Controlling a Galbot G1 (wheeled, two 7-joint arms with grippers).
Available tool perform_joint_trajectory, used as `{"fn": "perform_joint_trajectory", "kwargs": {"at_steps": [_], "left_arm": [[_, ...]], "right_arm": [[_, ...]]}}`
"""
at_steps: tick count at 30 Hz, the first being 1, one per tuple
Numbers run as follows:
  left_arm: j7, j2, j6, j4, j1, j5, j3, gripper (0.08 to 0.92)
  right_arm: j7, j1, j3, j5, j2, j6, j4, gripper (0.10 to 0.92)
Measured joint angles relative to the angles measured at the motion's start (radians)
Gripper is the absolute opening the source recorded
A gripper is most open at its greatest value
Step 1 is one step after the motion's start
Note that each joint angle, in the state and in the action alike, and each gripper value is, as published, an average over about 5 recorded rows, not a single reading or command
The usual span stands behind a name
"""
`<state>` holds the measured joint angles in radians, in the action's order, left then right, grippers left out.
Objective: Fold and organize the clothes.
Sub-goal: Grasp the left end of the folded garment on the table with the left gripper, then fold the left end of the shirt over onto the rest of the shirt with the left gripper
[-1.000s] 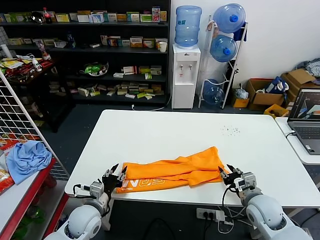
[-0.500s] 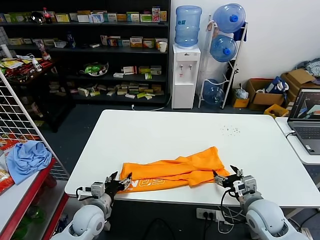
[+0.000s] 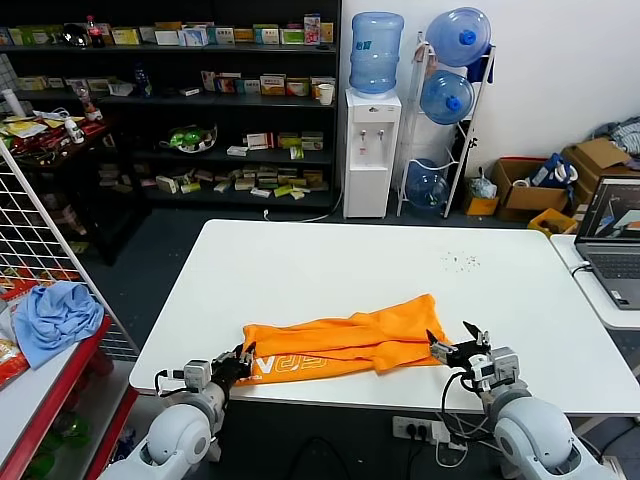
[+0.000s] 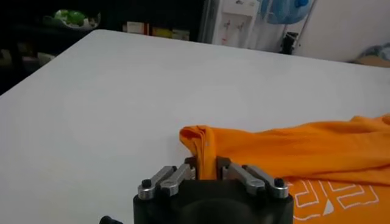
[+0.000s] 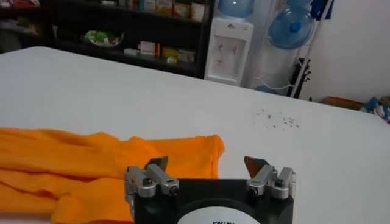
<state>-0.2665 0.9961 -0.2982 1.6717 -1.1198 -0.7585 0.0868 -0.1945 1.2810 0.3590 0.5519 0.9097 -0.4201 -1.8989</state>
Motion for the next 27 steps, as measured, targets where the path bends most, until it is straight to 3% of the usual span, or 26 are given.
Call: {"fn": "perform_joint_trajectory", "kwargs": {"at_steps": [5,19,27], "left_arm": [[-0.001,-0.039,-0.018,-0.015,0.018,-0.012,0.017,0.125],[0.011,-0.253,-0.022,-0.122,0.141,0.02,0.056,0.122],[-0.026,-0.298,-0.044,-0.072,0.162,-0.001,0.052,0.122]], "right_arm": [[-0.008,-0.005,0.006,-0.004,0.009,0.009,-0.003,0.823],[-0.023,-0.023,0.005,-0.023,0.037,0.037,0.005,0.823],[-0.032,-0.029,-0.01,-0.046,0.059,0.051,0.02,0.823]]}}
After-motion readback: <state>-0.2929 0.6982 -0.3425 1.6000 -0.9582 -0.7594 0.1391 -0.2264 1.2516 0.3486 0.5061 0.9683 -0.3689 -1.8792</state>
